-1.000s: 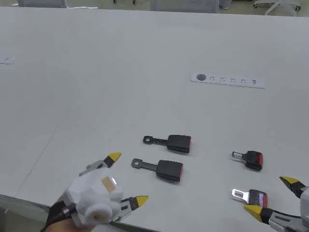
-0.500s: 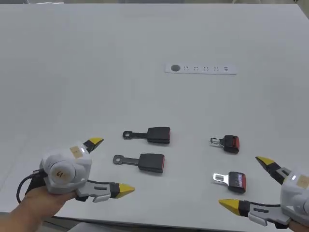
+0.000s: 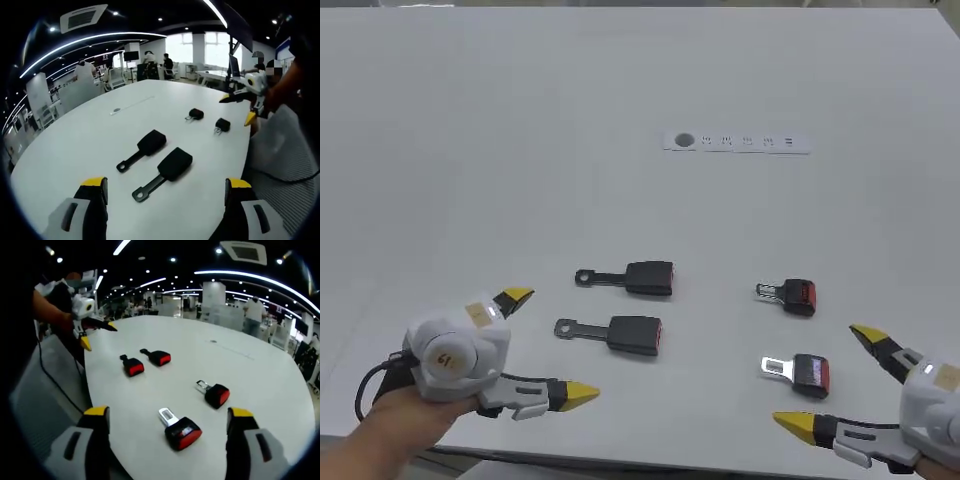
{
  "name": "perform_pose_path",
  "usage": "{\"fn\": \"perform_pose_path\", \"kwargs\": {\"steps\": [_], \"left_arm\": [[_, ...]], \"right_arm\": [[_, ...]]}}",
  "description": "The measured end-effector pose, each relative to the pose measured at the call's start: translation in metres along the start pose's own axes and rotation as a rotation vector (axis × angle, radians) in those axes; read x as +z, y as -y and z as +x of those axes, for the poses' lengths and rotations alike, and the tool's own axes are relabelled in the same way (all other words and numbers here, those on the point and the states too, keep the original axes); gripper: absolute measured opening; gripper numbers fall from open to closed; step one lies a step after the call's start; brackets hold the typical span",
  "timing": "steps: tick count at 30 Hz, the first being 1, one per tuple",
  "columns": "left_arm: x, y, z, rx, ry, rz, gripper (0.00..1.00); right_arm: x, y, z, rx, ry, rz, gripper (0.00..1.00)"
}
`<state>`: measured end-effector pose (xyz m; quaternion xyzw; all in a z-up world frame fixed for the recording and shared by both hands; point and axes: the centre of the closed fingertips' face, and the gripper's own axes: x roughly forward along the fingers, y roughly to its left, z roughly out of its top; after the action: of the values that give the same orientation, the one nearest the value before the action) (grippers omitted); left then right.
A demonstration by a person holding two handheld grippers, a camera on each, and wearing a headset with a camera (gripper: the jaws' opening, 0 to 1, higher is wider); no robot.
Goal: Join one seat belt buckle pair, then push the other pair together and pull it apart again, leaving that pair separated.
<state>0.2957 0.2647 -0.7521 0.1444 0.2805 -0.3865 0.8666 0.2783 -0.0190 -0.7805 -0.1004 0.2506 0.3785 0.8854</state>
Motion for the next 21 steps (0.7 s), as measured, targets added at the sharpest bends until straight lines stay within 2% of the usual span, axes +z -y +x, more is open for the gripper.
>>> {"fn": "perform_pose_path", "kwargs": {"steps": [21], "left_arm": [[0.0011, -0.0053, -0.0017, 0.009, 0.004, -0.006, 1.00]], "right_arm": [[0.0007, 0.0001, -0.0002, -0.001, 0.001, -0.002, 0.99]]}}
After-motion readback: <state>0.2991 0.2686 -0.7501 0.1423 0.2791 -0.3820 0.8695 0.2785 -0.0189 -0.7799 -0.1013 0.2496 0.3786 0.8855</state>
